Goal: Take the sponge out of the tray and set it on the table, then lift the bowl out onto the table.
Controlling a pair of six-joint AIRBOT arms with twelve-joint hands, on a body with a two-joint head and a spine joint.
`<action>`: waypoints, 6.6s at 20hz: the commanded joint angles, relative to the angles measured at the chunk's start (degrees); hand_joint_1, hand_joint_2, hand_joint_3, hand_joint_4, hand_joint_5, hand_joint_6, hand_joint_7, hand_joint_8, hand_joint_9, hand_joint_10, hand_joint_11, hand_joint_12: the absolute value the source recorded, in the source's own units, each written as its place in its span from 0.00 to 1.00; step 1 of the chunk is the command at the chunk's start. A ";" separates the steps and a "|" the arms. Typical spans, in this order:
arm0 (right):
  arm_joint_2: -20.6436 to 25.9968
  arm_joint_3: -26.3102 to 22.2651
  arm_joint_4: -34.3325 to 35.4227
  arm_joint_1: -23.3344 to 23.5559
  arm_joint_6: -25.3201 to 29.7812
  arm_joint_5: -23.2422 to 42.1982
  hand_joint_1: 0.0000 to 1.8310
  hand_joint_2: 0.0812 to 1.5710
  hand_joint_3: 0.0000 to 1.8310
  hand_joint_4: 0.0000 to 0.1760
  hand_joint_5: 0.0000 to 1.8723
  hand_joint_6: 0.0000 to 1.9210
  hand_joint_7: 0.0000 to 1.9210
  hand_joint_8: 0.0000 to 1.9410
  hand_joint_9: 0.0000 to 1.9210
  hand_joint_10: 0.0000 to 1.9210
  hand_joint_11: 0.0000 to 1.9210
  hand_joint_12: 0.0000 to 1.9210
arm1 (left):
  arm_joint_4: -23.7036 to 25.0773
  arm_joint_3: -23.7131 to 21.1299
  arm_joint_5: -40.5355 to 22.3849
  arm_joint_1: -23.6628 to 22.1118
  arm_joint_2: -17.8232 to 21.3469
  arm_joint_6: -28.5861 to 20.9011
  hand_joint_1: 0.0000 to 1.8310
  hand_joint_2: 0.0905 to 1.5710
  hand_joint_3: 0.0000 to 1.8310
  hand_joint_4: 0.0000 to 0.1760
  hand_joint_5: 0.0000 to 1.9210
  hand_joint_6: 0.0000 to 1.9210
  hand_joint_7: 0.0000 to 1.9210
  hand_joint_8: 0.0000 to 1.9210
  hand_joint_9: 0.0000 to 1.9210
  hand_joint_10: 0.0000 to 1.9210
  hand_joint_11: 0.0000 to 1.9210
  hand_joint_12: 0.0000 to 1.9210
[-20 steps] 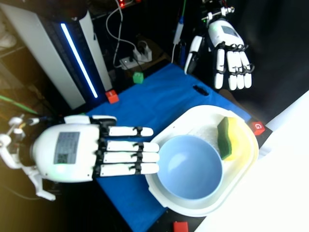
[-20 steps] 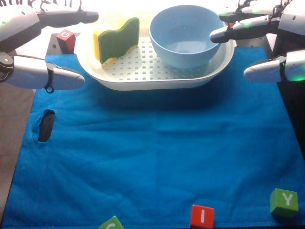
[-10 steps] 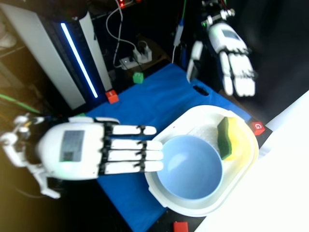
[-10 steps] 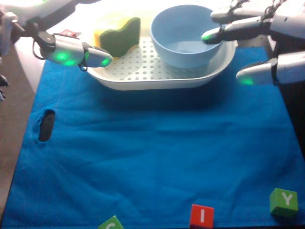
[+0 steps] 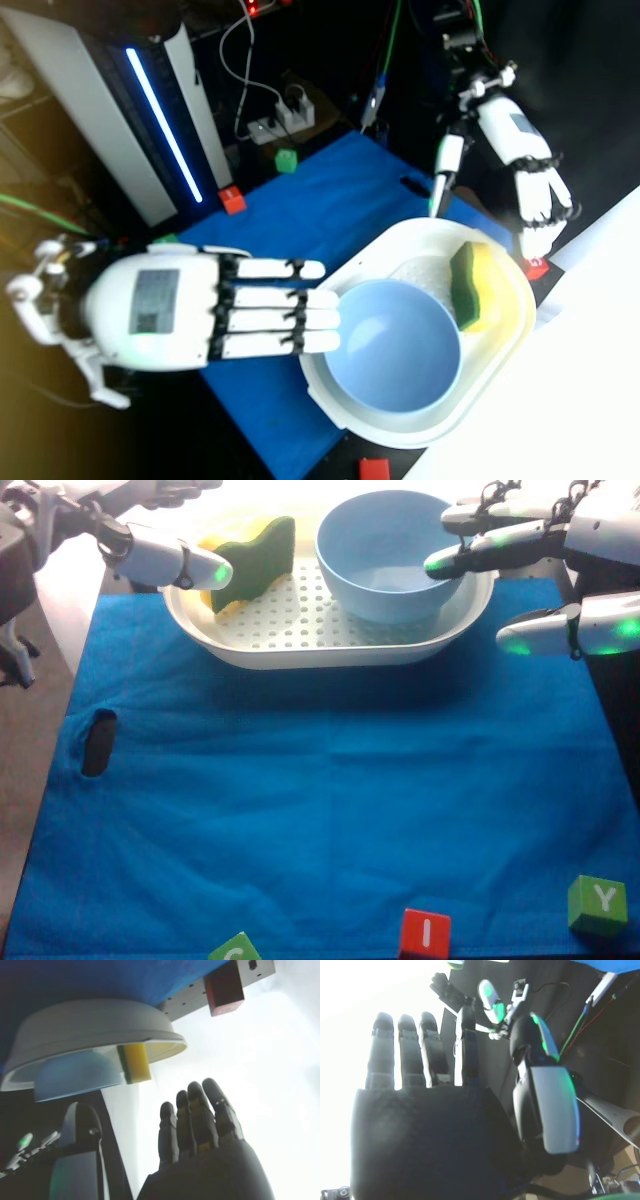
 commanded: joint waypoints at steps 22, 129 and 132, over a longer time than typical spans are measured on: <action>-1.06 1.43 3.37 0.78 0.26 4.92 0.25 0.81 0.00 0.89 0.22 0.00 0.07 0.00 0.04 0.00 0.01 0.01 | -0.58 7.13 2.34 -3.03 -7.87 4.34 0.53 0.69 0.00 0.19 0.41 0.00 0.47 0.01 0.41 0.05 0.01 0.76; -22.37 20.19 -1.10 7.74 3.68 -12.30 0.29 0.69 0.00 1.00 0.17 0.00 0.10 0.00 0.08 0.01 0.03 0.01 | 16.73 -29.84 -34.12 15.50 21.70 -9.02 0.38 0.56 0.00 0.37 0.22 0.00 0.16 0.00 0.12 0.00 0.00 0.22; -23.04 21.33 -5.31 7.74 6.17 -14.18 0.34 0.70 0.00 1.00 0.16 0.00 0.11 0.00 0.09 0.01 0.03 0.02 | 16.72 -29.85 -34.15 15.51 21.65 -9.05 0.39 0.56 0.00 0.41 0.23 0.00 0.16 0.00 0.12 0.00 0.00 0.21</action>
